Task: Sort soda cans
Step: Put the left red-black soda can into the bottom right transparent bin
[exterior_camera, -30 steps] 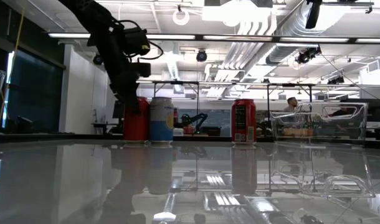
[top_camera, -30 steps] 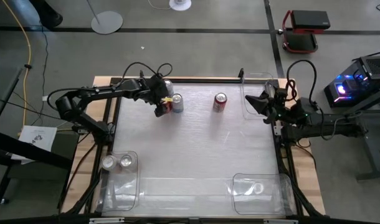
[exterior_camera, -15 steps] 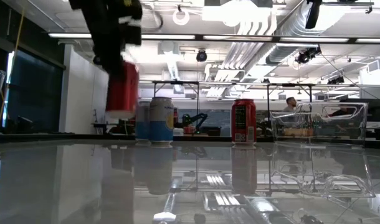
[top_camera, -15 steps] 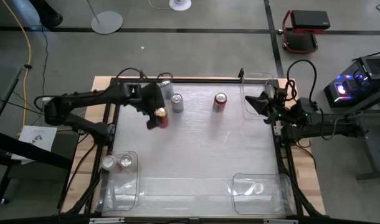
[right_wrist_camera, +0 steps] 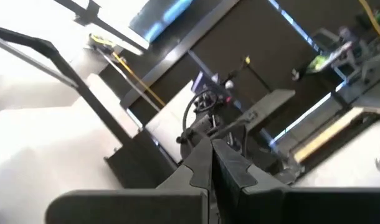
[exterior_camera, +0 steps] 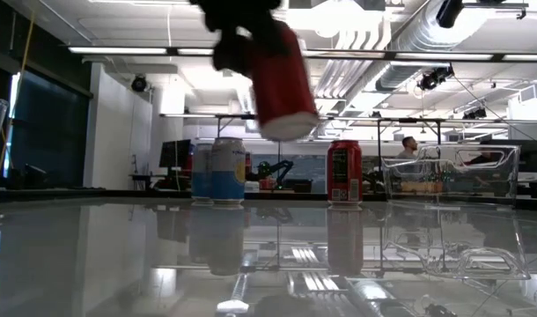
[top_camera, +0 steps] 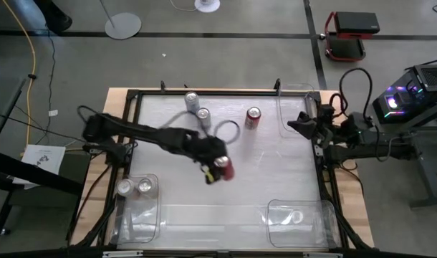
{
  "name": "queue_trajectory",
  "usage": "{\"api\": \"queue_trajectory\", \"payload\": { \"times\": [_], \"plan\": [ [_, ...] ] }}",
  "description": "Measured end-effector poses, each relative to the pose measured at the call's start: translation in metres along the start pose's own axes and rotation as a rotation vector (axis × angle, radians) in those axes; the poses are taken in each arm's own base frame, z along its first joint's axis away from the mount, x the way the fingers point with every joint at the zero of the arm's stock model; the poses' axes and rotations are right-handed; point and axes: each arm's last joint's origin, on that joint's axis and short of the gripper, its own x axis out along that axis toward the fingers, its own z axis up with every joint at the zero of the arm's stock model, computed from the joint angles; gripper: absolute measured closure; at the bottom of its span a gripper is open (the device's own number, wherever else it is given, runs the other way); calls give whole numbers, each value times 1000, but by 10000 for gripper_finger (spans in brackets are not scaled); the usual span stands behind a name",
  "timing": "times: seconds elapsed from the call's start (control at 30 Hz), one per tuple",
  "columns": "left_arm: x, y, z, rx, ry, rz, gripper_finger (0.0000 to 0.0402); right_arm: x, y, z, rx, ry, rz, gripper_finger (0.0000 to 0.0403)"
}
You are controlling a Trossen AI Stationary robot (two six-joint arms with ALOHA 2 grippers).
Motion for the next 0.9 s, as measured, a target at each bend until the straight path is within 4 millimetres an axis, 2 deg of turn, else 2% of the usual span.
{"api": "queue_trajectory", "payload": {
  "times": [0.23, 0.43, 0.6, 0.9],
  "plan": [
    [54, -23, 19, 27, 60, 13, 118, -7, -2, -5, 44, 106, 8, 402],
    [83, -37, 20, 125, 137, 44, 118, -9, -1, -6, 46, 142, 38, 402],
    [96, -48, 17, 214, 149, 54, 118, -9, -1, -7, 46, 149, 31, 402],
    [98, -62, 10, 362, 136, 111, 97, -9, -3, -8, 46, 164, 18, 402]
  ]
}}
